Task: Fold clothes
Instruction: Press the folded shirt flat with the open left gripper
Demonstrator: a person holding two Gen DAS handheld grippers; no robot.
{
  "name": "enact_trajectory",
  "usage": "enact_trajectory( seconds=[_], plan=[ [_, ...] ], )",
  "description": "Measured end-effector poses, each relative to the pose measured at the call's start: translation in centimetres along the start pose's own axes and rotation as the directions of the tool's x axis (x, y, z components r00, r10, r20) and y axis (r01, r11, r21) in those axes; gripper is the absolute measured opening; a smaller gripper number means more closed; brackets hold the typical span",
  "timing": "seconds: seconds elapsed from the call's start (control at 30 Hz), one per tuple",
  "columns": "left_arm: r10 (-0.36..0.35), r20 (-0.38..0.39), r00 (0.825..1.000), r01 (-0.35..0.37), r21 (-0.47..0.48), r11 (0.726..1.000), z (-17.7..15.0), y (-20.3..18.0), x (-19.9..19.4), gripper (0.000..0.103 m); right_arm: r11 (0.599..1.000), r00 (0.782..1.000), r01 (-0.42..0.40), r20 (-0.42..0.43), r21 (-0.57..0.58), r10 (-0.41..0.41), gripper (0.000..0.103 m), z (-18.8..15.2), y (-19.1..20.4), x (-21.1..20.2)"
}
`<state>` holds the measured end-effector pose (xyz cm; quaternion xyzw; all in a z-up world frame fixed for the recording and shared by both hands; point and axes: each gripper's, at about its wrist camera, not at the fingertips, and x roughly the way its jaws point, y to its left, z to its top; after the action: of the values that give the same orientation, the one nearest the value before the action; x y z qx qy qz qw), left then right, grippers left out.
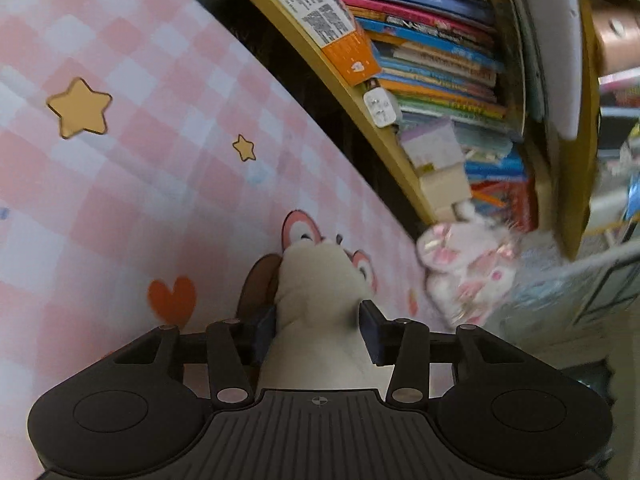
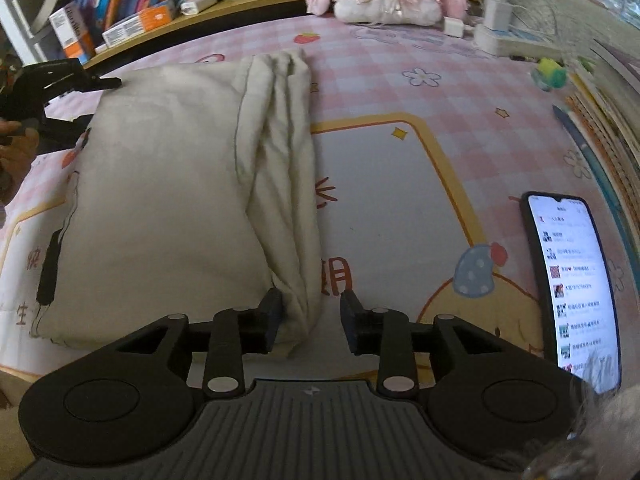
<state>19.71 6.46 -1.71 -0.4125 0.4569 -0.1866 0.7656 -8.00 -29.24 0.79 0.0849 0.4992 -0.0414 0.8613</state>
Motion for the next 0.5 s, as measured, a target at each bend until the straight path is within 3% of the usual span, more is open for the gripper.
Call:
enact_trajectory(
  seconds=[0.07, 0.1, 0.13, 0.17, 0.2, 0.23, 0.27, 0.3, 0.47, 0.5],
  plan=[
    [0.036, 0.011, 0.999, -0.036, 0.037, 0.999, 0.2, -0.3, 0.2, 0.029, 1.000, 1.000, 0.012, 0.004, 0.012, -0.012, 0.031, -0.1, 0.1, 0.0],
    [0.054, 0.016, 0.998, -0.055, 0.056, 0.997, 0.3, -0.4, 0.3, 0.010, 1.000, 1.000, 0.017, 0.006, 0.018, -0.017, 0.031, 0.0, 0.3, 0.1],
    [0.092, 0.047, 0.995, -0.098, 0.153, 0.983, -0.2, -1.6, 0.2, 0.009, 0.999, 1.000, 0.021, 0.007, 0.024, -0.022, 0.031, 0.1, 0.5, 0.2],
    [0.135, 0.098, 0.986, -0.158, 0.290, 0.944, -0.9, -3.4, -0.2, 0.008, 0.999, 1.000, 0.025, 0.007, 0.029, -0.026, 0.031, 0.2, 0.8, 0.4],
    [0.150, 0.154, 0.977, -0.203, 0.433, 0.878, -1.8, -5.3, -0.5, 0.008, 0.999, 1.000, 0.029, 0.007, 0.033, -0.029, 0.031, 0.3, 0.9, 0.4],
    [0.143, 0.202, 0.969, -0.234, 0.559, 0.795, -3.0, -7.0, -0.8, 0.008, 0.999, 0.999, 0.031, 0.007, 0.035, -0.031, 0.031, 0.3, 0.9, 0.4],
    [0.138, 0.211, 0.968, -0.240, 0.607, 0.758, -3.4, -7.6, -0.7, 0.008, 0.999, 0.999, 0.034, 0.007, 0.037, -0.034, 0.031, 0.3, 0.9, 0.4],
    [0.137, 0.199, 0.970, -0.233, 0.618, 0.751, -3.3, -7.6, -0.5, 0.009, 0.999, 0.999, 0.036, 0.007, 0.039, -0.036, 0.031, 0.2, 0.8, 0.4],
    [0.134, 0.053, 0.990, -0.144, 0.374, 0.916, -0.6, -3.5, 0.3, 0.018, 0.998, 0.999, 0.048, 0.003, 0.046, -0.049, 0.030, 0.4, 1.2, 0.7],
    [0.128, 0.038, 0.991, -0.133, 0.360, 0.924, -0.5, -3.2, 0.1, 0.022, 0.998, 0.999, 0.051, 0.001, 0.047, -0.051, 0.030, 0.5, 1.3, 0.7]
  ],
)
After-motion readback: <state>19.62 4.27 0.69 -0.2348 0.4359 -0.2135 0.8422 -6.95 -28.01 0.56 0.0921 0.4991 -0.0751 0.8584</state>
